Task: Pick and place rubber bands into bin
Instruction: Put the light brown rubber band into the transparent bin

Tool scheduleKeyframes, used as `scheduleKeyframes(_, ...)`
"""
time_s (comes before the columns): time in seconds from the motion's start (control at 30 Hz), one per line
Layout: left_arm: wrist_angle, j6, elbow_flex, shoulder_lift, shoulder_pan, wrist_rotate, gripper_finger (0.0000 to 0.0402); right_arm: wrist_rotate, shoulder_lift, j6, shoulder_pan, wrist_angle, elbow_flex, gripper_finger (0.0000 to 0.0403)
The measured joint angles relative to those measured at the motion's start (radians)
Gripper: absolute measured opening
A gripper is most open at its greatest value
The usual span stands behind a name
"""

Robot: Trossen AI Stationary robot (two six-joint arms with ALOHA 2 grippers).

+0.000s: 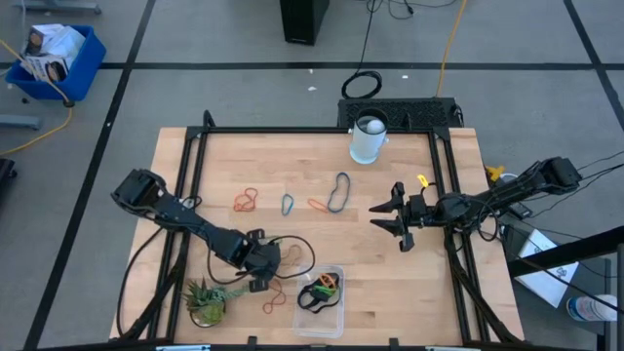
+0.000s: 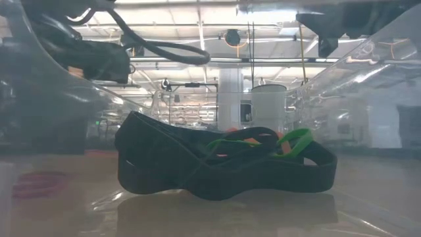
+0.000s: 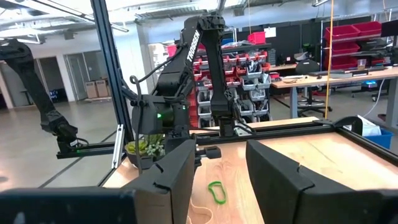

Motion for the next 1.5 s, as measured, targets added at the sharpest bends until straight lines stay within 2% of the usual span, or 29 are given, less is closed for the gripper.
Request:
scheduleKeyframes(0.3, 0.027, 0.001, -0.002, 0.001, 0.000, -0.002, 0.0011, 0.000, 0.000, 0.000, 0.000, 0.000, 0.000, 0.0139)
scheduleKeyframes(0.63, 0.037, -0.027, 0.028, -0.026, 0.004, 0.021, 0.0007, 0.000, 0.000, 0.000, 0.000, 0.000, 0.000, 0.0139)
scheduleKeyframes(0.8, 0.024, 0.014, 0.059, -0.134, 0.011, -0.002, 0.0006, 0.000, 0.000, 0.000, 0.000, 0.006, 0.000, 0.0139)
scheduleKeyframes(1.03, 0.024, 0.094, 0.061, -0.393, 0.026, -0.116, 0.0005, 0.000, -0.001, 0.000, 0.000, 0.025, 0.000, 0.0139)
scheduleKeyframes(1.17, 0.126, 0.174, 0.061, -0.545, 0.038, -0.169, 0.0007, 0.000, 0.000, 0.000, 0.000, 0.030, 0.000, 0.0139)
scheduleKeyframes(1.3, 0.333, 0.310, 0.061, -0.657, 0.046, -0.171, 0.0005, 0.000, 0.000, -0.001, 0.000, 0.031, 0.000, 0.0139)
scheduleKeyframes(1.5, 0.575, 0.514, 0.061, -0.714, 0.046, -0.122, 0.0004, 0.000, 0.000, -0.001, 0.000, 0.033, 0.000, 0.0139)
